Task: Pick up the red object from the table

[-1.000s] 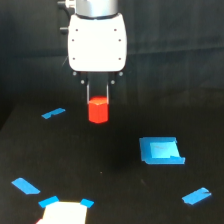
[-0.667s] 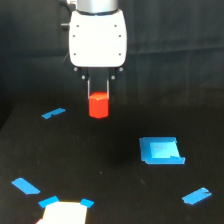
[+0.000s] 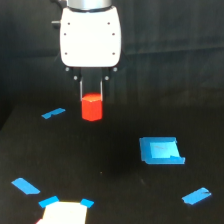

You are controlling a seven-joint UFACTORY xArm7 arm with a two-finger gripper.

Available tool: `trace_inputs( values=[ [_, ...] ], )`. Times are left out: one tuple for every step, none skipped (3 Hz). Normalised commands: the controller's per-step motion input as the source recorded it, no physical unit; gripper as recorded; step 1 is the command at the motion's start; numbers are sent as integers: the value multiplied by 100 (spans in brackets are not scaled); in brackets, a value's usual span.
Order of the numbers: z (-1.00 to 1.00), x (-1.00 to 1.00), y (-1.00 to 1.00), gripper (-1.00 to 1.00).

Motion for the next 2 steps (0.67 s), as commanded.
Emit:
trace_inputs(
  values=[
    [24, -43, -53, -100],
    [39, -41, 26, -40]
  ],
)
